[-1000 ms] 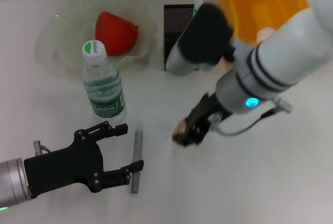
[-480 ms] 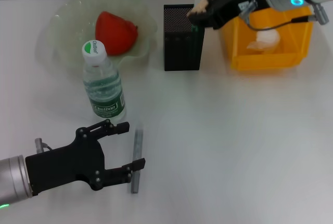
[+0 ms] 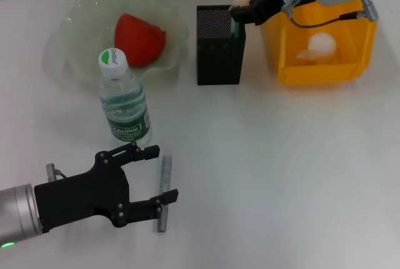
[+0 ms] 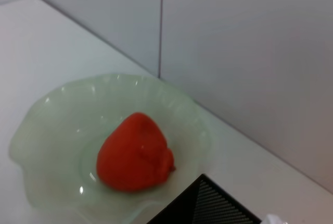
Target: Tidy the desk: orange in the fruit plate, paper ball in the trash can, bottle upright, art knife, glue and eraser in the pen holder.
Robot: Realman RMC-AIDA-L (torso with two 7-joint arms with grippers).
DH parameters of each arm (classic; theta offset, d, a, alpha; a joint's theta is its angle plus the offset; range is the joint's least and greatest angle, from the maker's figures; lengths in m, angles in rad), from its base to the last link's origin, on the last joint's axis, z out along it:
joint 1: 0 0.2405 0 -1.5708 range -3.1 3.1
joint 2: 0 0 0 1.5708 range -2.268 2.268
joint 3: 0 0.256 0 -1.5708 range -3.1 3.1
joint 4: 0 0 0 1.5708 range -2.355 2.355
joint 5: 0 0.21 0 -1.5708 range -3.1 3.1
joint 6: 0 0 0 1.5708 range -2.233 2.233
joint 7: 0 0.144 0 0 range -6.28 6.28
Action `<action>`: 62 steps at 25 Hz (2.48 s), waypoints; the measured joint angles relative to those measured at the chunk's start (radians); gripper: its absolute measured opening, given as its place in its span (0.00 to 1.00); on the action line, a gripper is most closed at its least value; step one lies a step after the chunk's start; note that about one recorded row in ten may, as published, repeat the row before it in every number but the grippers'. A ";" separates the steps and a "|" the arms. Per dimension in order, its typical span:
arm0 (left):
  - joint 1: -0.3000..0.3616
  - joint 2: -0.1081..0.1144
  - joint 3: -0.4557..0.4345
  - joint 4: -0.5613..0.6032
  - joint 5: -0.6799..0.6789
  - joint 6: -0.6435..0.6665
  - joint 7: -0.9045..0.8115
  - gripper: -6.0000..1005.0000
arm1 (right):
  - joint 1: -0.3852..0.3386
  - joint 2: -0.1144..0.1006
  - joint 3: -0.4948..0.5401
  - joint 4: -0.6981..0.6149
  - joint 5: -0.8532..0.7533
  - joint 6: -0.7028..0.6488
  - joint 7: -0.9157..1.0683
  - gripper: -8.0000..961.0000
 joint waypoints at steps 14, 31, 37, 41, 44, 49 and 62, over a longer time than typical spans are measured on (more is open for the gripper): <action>0.000 -0.002 0.001 0.000 0.000 -0.001 0.002 0.82 | 0.088 0.004 -0.011 0.139 0.005 0.042 -0.045 0.55; 0.000 0.004 0.003 0.099 0.038 0.065 -0.224 0.82 | -0.307 0.010 -0.004 -0.330 0.367 -0.097 -0.231 0.58; 0.051 -0.012 0.069 0.324 0.094 -0.023 -0.493 0.81 | -0.517 0.013 -0.007 -0.305 0.566 -0.218 -0.488 0.68; 0.147 -0.005 0.248 0.594 0.160 -0.199 -0.750 0.80 | -0.662 0.012 -0.005 -0.138 0.861 -0.239 -0.884 0.76; 0.216 -0.006 0.360 0.812 0.305 -0.314 -0.963 0.80 | -0.692 0.009 -0.001 -0.069 0.920 -0.254 -0.993 0.82; 0.256 -0.006 0.504 1.077 0.584 -0.363 -1.329 0.80 | -0.717 0.007 0.016 0.090 0.950 -0.260 -1.170 0.86; 0.059 -0.015 0.594 1.174 0.913 -0.203 -1.998 0.80 | -0.717 0.003 0.108 0.445 1.083 -0.417 -1.610 0.84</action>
